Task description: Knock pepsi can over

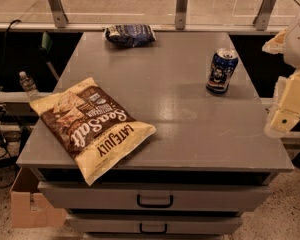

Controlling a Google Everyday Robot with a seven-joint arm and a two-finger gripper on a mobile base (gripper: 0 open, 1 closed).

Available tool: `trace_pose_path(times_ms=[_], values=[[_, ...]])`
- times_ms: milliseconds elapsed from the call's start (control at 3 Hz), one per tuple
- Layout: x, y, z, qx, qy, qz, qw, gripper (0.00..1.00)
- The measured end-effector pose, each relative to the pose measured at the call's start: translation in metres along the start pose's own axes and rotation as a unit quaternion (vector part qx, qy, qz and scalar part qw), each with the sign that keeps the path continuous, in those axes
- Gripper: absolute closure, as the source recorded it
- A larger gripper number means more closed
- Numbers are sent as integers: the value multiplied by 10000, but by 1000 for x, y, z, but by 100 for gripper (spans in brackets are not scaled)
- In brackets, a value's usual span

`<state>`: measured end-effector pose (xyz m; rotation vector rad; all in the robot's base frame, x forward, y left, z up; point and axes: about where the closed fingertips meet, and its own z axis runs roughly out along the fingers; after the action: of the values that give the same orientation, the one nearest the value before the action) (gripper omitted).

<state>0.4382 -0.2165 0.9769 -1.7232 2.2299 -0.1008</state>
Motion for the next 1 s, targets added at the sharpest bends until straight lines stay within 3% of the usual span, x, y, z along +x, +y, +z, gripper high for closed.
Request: trace_pose_path(times_ms=[667,1000], values=[[3,-7,2,42,-91,69,9999,0],[14,-39,24,70,-371,265,9989,0]])
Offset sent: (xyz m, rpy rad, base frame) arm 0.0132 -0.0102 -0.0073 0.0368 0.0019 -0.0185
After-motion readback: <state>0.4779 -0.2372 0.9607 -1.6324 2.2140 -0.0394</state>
